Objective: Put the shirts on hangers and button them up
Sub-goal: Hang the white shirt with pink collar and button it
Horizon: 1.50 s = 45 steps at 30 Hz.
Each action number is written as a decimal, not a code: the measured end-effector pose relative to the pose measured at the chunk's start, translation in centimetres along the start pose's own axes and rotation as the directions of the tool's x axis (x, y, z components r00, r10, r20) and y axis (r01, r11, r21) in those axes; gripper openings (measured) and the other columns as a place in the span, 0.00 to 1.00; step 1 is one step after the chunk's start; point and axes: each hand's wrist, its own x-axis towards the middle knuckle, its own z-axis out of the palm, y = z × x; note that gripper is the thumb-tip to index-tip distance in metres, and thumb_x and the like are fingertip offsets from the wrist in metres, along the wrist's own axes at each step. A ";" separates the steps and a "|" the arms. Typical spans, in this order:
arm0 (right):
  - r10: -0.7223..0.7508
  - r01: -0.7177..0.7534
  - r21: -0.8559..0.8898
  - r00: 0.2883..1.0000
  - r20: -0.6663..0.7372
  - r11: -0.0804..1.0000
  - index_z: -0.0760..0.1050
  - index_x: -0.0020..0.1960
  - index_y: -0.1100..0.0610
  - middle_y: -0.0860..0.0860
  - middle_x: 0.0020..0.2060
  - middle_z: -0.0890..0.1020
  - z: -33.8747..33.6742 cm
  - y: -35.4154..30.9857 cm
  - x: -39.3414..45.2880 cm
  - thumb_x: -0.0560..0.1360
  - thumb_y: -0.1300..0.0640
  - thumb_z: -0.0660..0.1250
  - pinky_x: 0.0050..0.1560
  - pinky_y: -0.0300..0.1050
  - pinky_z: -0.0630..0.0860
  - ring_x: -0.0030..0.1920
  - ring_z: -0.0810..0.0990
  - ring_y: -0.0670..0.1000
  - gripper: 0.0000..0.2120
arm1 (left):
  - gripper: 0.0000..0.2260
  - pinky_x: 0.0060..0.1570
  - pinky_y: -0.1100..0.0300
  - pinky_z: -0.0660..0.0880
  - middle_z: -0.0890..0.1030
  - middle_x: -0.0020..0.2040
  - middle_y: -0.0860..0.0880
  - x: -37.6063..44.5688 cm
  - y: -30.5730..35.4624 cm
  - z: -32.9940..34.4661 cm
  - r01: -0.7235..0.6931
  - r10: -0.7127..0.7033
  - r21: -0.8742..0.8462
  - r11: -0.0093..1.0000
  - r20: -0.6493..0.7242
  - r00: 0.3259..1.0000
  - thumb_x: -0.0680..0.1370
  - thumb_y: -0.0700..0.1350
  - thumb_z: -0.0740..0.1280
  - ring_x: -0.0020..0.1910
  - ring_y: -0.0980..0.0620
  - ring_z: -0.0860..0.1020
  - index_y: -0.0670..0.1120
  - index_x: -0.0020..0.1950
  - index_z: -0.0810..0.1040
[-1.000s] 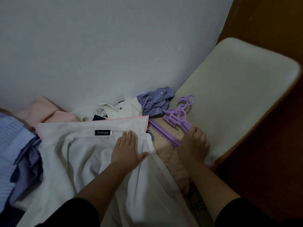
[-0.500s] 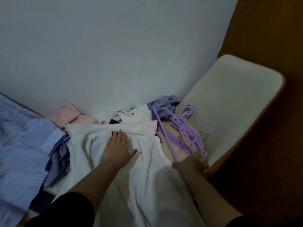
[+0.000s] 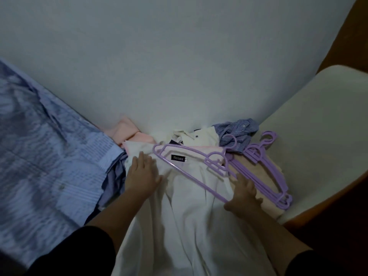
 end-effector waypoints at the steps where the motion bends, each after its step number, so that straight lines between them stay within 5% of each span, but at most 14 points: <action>1: -0.037 0.037 -0.024 0.999 0.010 0.999 0.48 0.74 0.49 0.55 0.68 0.58 0.0 0.3 0.6 0.63 0.56 0.76 0.67 0.59 0.61 0.69 0.61 0.57 0.50 | 0.34 0.74 0.48 0.47 0.45 0.78 0.39 0.1 -0.4 -0.2 0.002 -0.002 -0.007 1.000 -0.013 1.000 0.78 0.61 0.59 0.77 0.39 0.46 0.46 0.78 0.52; 5: -0.144 0.150 -0.173 0.988 0.045 0.973 0.48 0.75 0.49 0.54 0.69 0.58 -0.1 1.2 2.7 0.62 0.54 0.77 0.67 0.60 0.60 0.69 0.62 0.57 0.51 | 0.26 0.73 0.45 0.54 0.52 0.78 0.38 0.9 -2.1 -0.2 -0.006 0.001 -0.087 0.996 -0.056 0.998 0.78 0.57 0.62 0.77 0.39 0.49 0.47 0.73 0.63; 9: -0.204 0.217 -0.271 0.976 0.076 0.938 0.49 0.74 0.49 0.54 0.68 0.58 -0.1 1.2 4.4 0.61 0.54 0.76 0.68 0.63 0.58 0.69 0.61 0.58 0.51 | 0.22 0.69 0.44 0.62 0.48 0.78 0.42 1.0 -2.9 -0.5 0.083 -0.088 -0.180 0.980 -0.016 0.996 0.78 0.56 0.63 0.74 0.37 0.56 0.53 0.70 0.64; 14: -0.353 0.345 -0.407 0.934 0.059 0.846 0.49 0.75 0.49 0.53 0.68 0.61 0.3 0.6 5.2 0.63 0.51 0.75 0.67 0.61 0.63 0.67 0.64 0.56 0.49 | 0.18 0.56 0.50 0.71 0.58 0.74 0.42 1.2 -2.5 -1.1 0.106 -0.106 -0.239 0.965 0.013 0.994 0.81 0.58 0.52 0.64 0.42 0.71 0.55 0.68 0.68; 19: -0.418 0.420 -0.307 0.905 0.078 0.854 0.47 0.75 0.48 0.52 0.69 0.59 1.6 -2.3 5.0 0.64 0.54 0.74 0.66 0.58 0.61 0.69 0.60 0.56 0.49 | 0.17 0.65 0.47 0.69 0.57 0.78 0.46 0.3 -0.7 -3.0 0.010 -0.022 -0.146 0.989 -0.081 0.996 0.82 0.42 0.57 0.71 0.42 0.66 0.50 0.70 0.71; 23: -0.460 0.469 -0.240 0.883 0.094 0.850 0.45 0.76 0.48 0.52 0.69 0.57 2.8 -5.3 4.8 0.65 0.57 0.73 0.70 0.61 0.55 0.70 0.58 0.55 0.49 | 0.21 0.59 0.49 0.74 0.64 0.75 0.50 0.2 0.4 -4.0 -0.084 0.052 -0.145 0.986 -0.208 0.977 0.78 0.38 0.61 0.66 0.44 0.72 0.48 0.72 0.70; 26: -0.453 0.458 -0.206 0.888 0.073 0.865 0.43 0.76 0.48 0.52 0.70 0.56 3.4 -6.4 5.4 0.65 0.57 0.72 0.70 0.60 0.54 0.71 0.57 0.55 0.50 | 0.20 0.60 0.51 0.74 0.66 0.74 0.48 0.4 0.2 -3.8 -0.096 0.045 -0.219 0.971 -0.228 0.973 0.79 0.41 0.60 0.66 0.45 0.72 0.48 0.71 0.71; 29: -0.442 0.451 -0.203 0.892 0.089 0.869 0.42 0.76 0.48 0.52 0.72 0.55 4.0 -6.7 6.1 0.65 0.57 0.73 0.72 0.61 0.49 0.73 0.55 0.55 0.51 | 0.23 0.56 0.52 0.75 0.70 0.69 0.46 0.8 -0.8 -2.9 -0.052 0.042 -0.206 0.977 -0.053 0.998 0.78 0.49 0.63 0.63 0.45 0.73 0.53 0.73 0.66; 33: -0.457 0.469 -0.200 0.883 0.105 0.860 0.43 0.76 0.47 0.51 0.72 0.55 4.9 -6.8 7.1 0.65 0.57 0.73 0.73 0.62 0.46 0.74 0.55 0.54 0.51 | 0.47 0.65 0.48 0.62 0.67 0.69 0.46 1.0 -1.9 -0.6 -0.093 0.087 0.091 0.992 0.060 0.994 0.65 0.68 0.70 0.68 0.43 0.64 0.59 0.77 0.48; 37: -0.508 0.511 -0.167 0.859 0.061 0.843 0.46 0.76 0.48 0.49 0.73 0.55 5.0 -6.6 8.3 0.64 0.60 0.70 0.73 0.59 0.43 0.75 0.52 0.52 0.49 | 0.49 0.70 0.48 0.56 0.58 0.74 0.43 1.8 -2.2 1.2 -0.101 0.101 0.014 0.995 0.022 0.995 0.65 0.64 0.73 0.73 0.42 0.57 0.59 0.77 0.45; 40: -0.589 0.547 -0.255 0.797 -0.130 0.797 0.62 0.73 0.56 0.56 0.71 0.66 5.7 -5.7 9.1 0.58 0.59 0.69 0.68 0.67 0.59 0.71 0.64 0.59 0.44 | 0.45 0.70 0.49 0.58 0.57 0.75 0.43 2.7 -2.2 1.8 -0.087 0.086 -0.044 0.995 -0.042 0.995 0.67 0.62 0.73 0.72 0.42 0.59 0.59 0.77 0.50; 42: -0.512 0.471 -0.203 0.814 -0.274 0.858 0.69 0.68 0.60 0.63 0.65 0.73 6.2 -4.8 9.7 0.57 0.58 0.73 0.59 0.65 0.69 0.63 0.72 0.65 0.40 | 0.46 0.70 0.47 0.59 0.56 0.76 0.43 3.3 -2.3 2.1 -0.081 0.078 -0.060 0.995 -0.057 0.995 0.67 0.63 0.73 0.72 0.41 0.59 0.59 0.77 0.51; 45: -0.188 0.209 0.024 0.916 -0.353 0.978 0.66 0.69 0.61 0.64 0.65 0.69 5.8 -3.8 9.3 0.62 0.57 0.77 0.62 0.59 0.67 0.64 0.68 0.65 0.39 | 0.50 0.71 0.42 0.58 0.53 0.77 0.43 4.1 -2.6 2.9 -0.104 0.102 -0.042 0.994 -0.043 0.994 0.63 0.64 0.75 0.74 0.41 0.58 0.59 0.77 0.50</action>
